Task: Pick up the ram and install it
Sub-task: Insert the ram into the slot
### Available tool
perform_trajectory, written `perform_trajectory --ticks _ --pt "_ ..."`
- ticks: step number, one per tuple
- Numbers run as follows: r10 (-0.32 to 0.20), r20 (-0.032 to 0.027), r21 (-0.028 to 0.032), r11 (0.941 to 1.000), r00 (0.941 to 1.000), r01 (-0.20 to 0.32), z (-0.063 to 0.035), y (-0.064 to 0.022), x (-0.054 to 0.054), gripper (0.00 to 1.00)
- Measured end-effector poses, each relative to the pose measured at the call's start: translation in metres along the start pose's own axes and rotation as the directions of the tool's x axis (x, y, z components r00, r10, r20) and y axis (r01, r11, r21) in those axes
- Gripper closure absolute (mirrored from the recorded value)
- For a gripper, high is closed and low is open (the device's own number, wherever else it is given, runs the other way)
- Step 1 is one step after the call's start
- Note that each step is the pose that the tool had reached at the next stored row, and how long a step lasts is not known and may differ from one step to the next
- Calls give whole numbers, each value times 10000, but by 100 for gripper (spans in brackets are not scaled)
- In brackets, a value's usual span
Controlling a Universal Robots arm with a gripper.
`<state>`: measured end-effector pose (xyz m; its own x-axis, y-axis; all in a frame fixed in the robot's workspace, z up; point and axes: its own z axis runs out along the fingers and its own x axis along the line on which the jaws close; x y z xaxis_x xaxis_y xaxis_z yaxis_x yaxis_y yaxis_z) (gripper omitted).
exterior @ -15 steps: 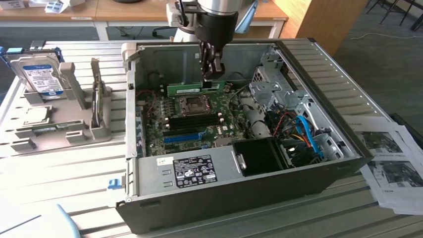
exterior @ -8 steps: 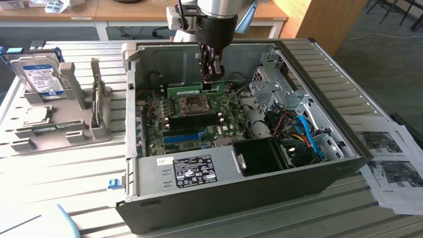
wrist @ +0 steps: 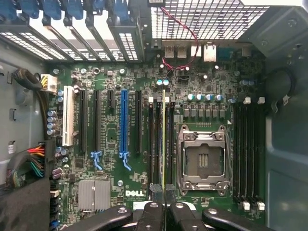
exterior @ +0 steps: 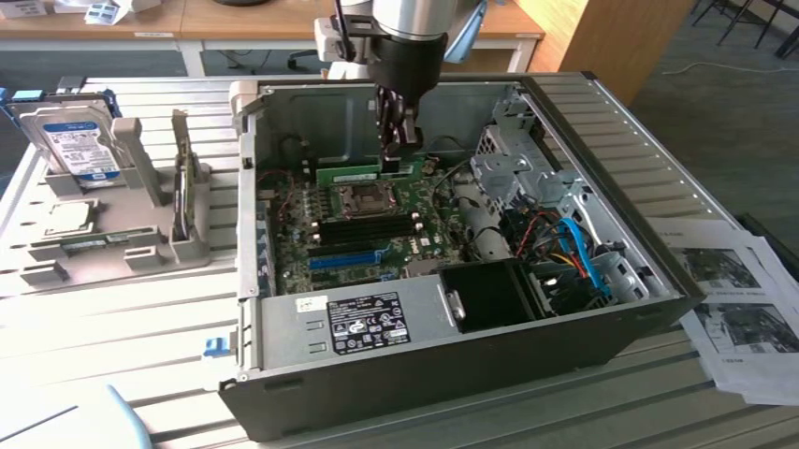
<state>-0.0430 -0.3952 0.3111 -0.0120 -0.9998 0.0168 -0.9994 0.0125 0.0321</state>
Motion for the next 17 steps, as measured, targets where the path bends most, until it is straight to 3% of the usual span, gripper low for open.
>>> perform_trajectory --ticks 17 --pt "28 0 -1 10000 10000 -28 109 -4 -2 89"
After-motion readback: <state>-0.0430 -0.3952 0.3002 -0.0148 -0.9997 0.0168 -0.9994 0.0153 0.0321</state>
